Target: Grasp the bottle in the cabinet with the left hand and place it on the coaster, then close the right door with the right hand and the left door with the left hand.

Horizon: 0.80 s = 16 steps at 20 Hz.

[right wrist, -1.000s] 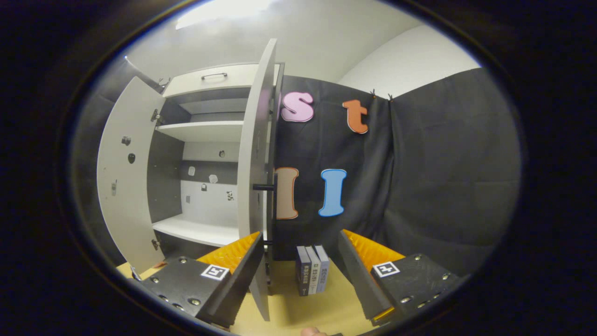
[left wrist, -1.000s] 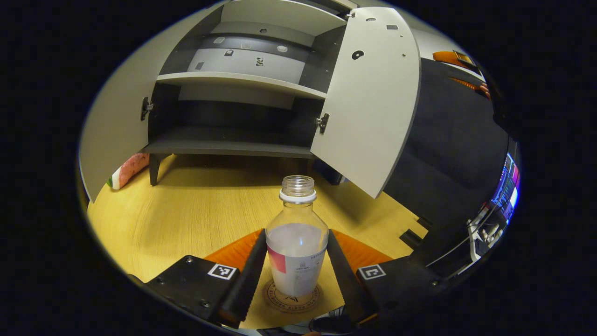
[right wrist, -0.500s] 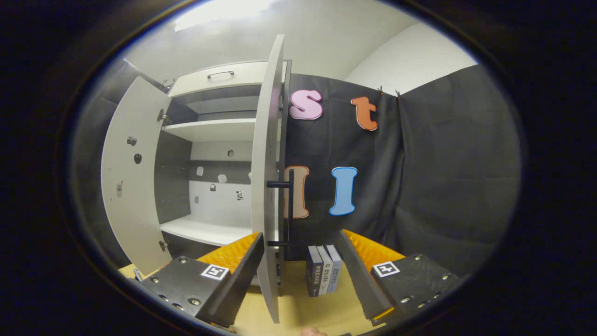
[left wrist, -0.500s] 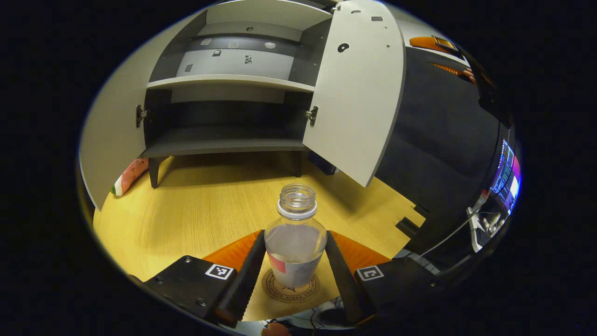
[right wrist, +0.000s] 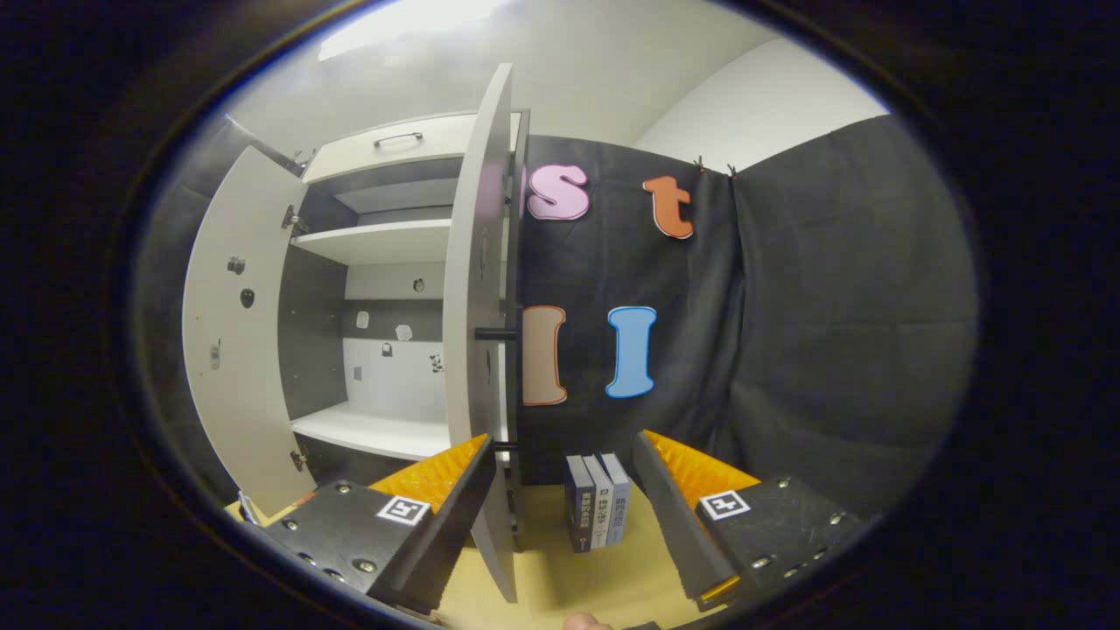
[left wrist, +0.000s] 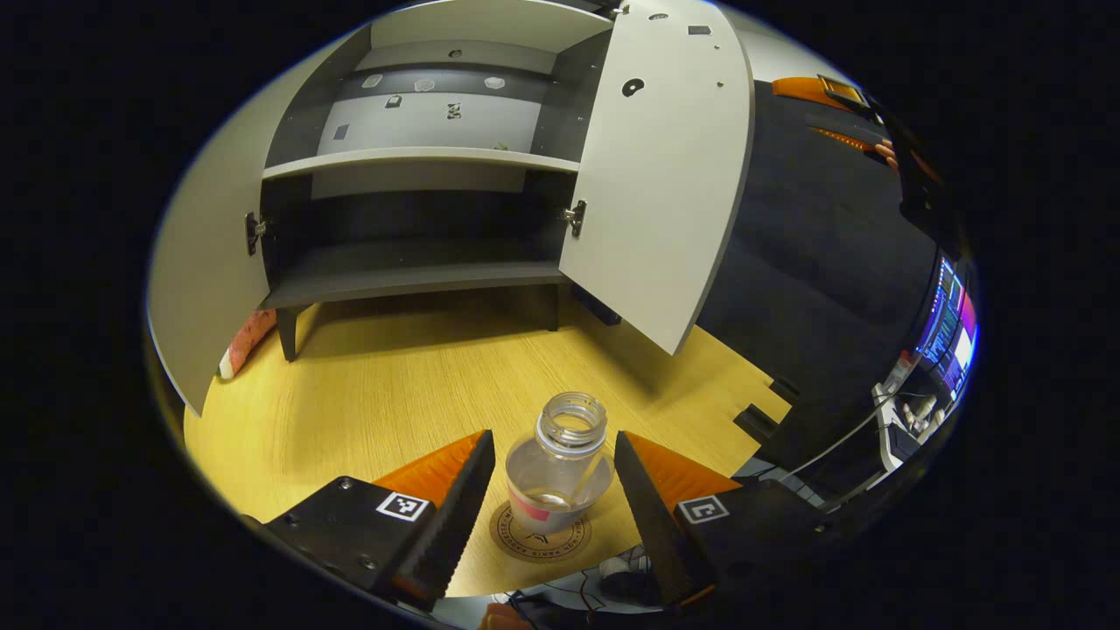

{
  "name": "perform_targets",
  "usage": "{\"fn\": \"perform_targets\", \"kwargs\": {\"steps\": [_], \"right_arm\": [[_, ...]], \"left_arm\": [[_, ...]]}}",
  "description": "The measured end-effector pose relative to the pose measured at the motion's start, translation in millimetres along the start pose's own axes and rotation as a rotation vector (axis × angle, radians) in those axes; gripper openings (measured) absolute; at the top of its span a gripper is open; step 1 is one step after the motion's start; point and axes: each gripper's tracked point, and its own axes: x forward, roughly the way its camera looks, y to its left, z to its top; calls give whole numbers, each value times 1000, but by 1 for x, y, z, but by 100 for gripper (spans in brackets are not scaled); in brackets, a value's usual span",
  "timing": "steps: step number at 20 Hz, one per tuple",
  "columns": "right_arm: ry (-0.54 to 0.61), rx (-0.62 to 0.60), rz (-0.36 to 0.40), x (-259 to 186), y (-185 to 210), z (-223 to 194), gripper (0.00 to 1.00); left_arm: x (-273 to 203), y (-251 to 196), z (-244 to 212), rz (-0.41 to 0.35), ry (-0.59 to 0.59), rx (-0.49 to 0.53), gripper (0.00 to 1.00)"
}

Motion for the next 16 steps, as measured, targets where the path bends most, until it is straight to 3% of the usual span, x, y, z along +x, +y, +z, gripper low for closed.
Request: {"fn": "perform_targets", "kwargs": {"steps": [4,8,10,13,16], "right_arm": [[9,10,-3,3,-3,-5,97],[18,15,-4,7,-6,-8,93],[22,19,-5,10,-8,-9,97],[21,26,-4,11,-7,-10,94],[16,31,-3,14,-8,-10,97]], "left_arm": [[-3,-4,20,-2,-34,-14,88],[-5,0,53,28,-83,-19,88],[-7,3,81,43,-134,-25,88],[-12,7,128,60,-232,-37,88],[-24,19,174,115,-328,-51,88]]}}
